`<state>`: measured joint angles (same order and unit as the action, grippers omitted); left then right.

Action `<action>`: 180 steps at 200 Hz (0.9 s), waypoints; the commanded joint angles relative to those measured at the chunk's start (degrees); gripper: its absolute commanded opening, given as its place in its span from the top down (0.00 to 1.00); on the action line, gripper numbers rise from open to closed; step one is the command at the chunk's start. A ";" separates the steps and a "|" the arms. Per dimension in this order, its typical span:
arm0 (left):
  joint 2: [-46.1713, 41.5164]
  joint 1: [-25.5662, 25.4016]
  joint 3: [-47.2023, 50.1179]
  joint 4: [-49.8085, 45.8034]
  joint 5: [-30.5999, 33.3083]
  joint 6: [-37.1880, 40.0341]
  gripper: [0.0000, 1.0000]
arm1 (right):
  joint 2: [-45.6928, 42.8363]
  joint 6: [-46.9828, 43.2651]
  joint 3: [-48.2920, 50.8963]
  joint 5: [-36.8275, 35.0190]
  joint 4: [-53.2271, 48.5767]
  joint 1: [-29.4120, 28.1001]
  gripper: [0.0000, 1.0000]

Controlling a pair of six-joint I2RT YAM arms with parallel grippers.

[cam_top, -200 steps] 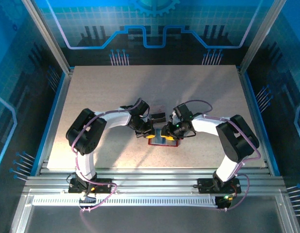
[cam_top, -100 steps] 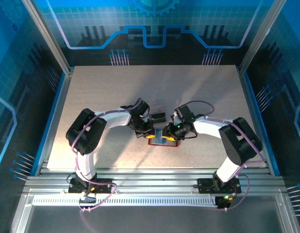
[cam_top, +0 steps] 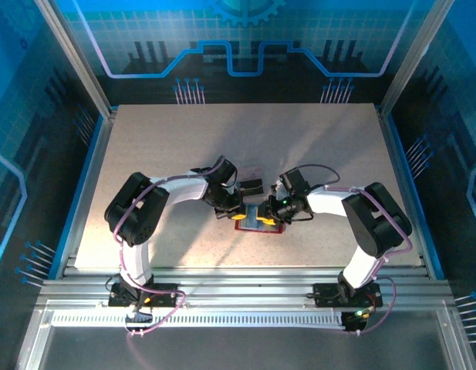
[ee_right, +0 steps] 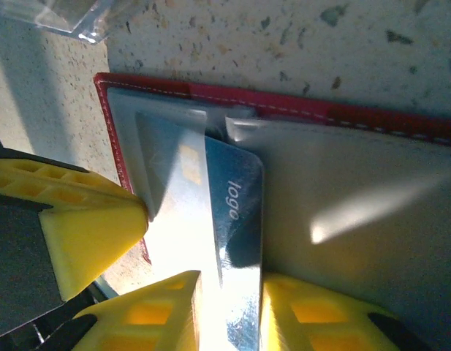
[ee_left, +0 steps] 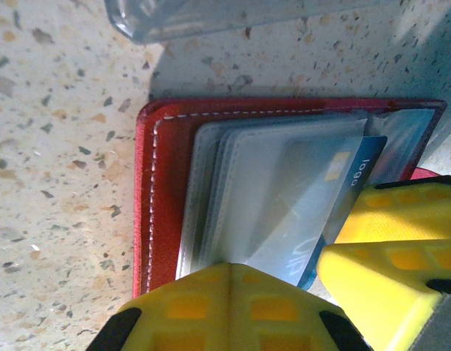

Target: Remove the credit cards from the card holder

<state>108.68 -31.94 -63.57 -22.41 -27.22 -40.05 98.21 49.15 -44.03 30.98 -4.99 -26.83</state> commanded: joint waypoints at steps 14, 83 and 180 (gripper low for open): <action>1.43 -0.01 2.22 -5.05 2.97 1.20 1.00 | 0.78 1.44 3.17 -0.50 1.70 1.12 0.81; 1.19 -0.06 2.38 -5.35 3.28 1.15 1.00 | -0.86 1.12 4.04 0.02 1.62 1.99 0.89; 1.07 -0.05 2.53 -5.57 3.51 1.10 1.00 | -7.68 -5.79 3.74 -1.93 -9.42 6.61 0.91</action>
<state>108.60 -31.94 -63.46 -22.37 -27.22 -40.05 93.01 45.87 -41.01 31.33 -8.97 -21.98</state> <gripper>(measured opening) 0.040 0.092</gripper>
